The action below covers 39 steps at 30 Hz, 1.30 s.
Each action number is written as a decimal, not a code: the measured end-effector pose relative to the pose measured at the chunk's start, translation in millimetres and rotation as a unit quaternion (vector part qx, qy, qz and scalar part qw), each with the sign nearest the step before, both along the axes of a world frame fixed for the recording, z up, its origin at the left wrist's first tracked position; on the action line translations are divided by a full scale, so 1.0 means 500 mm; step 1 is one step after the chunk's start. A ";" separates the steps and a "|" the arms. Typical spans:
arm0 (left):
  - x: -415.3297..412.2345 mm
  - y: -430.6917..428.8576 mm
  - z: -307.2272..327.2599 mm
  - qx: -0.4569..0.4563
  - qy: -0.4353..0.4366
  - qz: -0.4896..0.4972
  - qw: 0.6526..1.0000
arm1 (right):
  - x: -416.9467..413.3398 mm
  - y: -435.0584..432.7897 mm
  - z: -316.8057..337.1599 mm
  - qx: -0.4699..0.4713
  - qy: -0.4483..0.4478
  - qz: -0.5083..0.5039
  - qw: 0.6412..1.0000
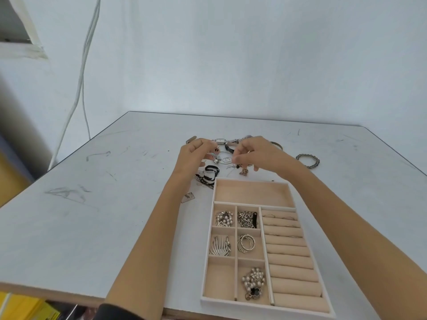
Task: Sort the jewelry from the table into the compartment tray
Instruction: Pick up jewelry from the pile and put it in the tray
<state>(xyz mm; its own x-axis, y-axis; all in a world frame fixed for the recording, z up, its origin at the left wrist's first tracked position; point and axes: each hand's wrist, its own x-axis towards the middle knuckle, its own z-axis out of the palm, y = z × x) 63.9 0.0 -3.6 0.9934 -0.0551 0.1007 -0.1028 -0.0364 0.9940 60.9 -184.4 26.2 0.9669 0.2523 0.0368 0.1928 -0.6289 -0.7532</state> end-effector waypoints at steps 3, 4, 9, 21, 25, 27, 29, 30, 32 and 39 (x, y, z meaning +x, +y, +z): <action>-0.001 0.001 0.001 0.009 -0.012 0.001 1.000 | -0.021 -0.013 0.009 0.101 0.020 -0.014 0.995; -0.002 0.001 0.002 0.010 -0.017 0.002 1.000 | -0.027 -0.018 0.012 0.130 0.024 -0.017 0.991; -0.006 0.005 0.004 0.006 -0.044 0.009 0.999 | -0.067 -0.032 0.029 0.235 0.038 -0.020 0.971; -0.025 0.002 0.019 -0.046 -0.112 0.032 0.992 | -0.154 -0.059 0.041 0.321 0.011 -0.032 0.947; -0.042 0.000 0.029 -0.062 -0.130 0.039 0.989 | -0.177 -0.053 0.041 0.313 -0.012 -0.039 0.949; -0.054 -0.004 0.037 -0.067 -0.135 0.037 0.988 | -0.187 -0.049 0.043 0.305 -0.022 -0.034 0.951; -0.069 -0.009 0.044 -0.065 -0.143 0.033 0.987 | -0.193 -0.045 0.045 0.288 -0.029 -0.025 0.957; -0.078 -0.011 0.047 -0.062 -0.148 0.029 0.987 | -0.195 -0.043 0.046 0.282 -0.028 -0.018 0.959; -0.097 -0.011 0.050 -0.053 -0.160 0.022 0.985 | -0.198 -0.038 0.046 0.278 -0.018 -0.005 0.961; -0.189 0.023 0.017 0.027 -0.198 -0.009 0.980 | -0.203 -0.034 0.044 0.252 -0.012 0.006 0.968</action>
<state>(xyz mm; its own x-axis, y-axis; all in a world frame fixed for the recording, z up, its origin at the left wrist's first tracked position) -30.7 11.2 4.8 0.8755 -0.0882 0.4751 -0.4817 -0.0820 0.8725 -40.6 -201.4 48.1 0.9613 0.2084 0.1802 0.2188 -0.1803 -0.9590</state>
